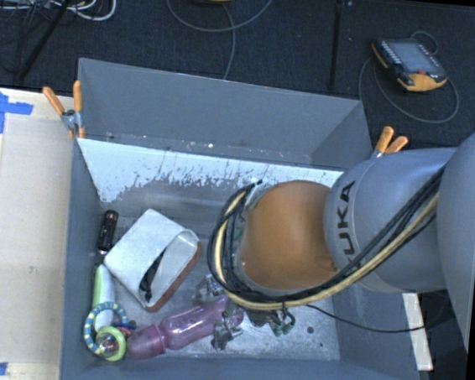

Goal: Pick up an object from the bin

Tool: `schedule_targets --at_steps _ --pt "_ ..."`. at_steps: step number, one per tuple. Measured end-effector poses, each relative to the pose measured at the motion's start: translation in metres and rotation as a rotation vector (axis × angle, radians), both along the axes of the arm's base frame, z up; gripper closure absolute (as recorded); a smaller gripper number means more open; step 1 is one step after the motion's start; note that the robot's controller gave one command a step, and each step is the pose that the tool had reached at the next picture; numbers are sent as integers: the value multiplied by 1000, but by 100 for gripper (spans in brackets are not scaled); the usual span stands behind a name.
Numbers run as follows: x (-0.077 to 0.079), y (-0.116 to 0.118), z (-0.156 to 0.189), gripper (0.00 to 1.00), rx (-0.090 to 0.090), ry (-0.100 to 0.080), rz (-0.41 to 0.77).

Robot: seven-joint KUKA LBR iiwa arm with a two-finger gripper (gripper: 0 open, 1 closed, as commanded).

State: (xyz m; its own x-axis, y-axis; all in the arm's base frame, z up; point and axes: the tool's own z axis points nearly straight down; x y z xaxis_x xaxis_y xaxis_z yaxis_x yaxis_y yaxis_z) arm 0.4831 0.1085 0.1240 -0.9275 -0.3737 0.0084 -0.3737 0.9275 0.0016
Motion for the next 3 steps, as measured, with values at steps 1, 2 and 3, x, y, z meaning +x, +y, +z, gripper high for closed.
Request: schedule_targets --at_steps 1,2,3 --pt "18 1 64 100 1 -5 5" --pt "0 -9 75 100 2 -7 2" --pt "24 -5 97 100 1 -6 -12"
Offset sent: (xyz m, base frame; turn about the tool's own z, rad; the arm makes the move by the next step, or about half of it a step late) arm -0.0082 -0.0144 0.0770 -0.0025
